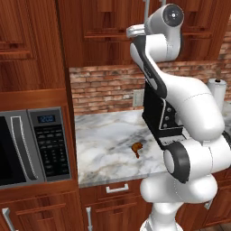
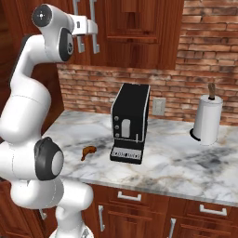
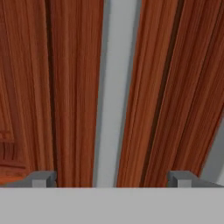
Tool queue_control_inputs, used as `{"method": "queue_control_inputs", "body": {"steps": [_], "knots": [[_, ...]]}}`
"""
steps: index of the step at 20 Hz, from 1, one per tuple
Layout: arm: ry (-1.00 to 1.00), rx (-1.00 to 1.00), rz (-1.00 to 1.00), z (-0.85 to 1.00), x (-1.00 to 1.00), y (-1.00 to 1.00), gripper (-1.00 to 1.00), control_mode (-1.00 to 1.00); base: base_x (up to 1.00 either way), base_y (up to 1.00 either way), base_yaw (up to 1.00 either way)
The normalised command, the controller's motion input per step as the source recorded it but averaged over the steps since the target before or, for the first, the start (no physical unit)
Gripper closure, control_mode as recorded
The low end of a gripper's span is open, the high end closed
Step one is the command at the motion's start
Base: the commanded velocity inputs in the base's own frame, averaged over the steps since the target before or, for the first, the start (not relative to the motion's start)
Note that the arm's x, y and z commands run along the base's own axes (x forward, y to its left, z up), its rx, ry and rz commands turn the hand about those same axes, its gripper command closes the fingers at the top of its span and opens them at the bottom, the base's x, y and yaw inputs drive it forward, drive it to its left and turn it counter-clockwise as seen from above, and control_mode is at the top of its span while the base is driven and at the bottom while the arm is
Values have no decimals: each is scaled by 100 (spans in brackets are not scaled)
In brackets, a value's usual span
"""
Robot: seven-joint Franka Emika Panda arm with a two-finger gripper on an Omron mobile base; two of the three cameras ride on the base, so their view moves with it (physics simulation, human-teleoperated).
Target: Retrieve the tupperware from the cabinet, then place the raw meat into the tupperware to avoid contamination.
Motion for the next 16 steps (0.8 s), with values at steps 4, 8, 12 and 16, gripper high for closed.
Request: {"method": "queue_control_inputs", "body": {"steps": [4, 8, 12, 16], "knots": [[-2, 0, -4, -7, 43, 8, 100, -100, 0, 0, 0], [-3, 0, -1, -2, 16, 7, 100, -100, 0, 0, 0], [0, 0, -2, -4, 4, 2, 100, -100, 0, 0, 0], [3, 0, -1, -7, 0, 0, 100, -100, 0, 0, 0]]}}
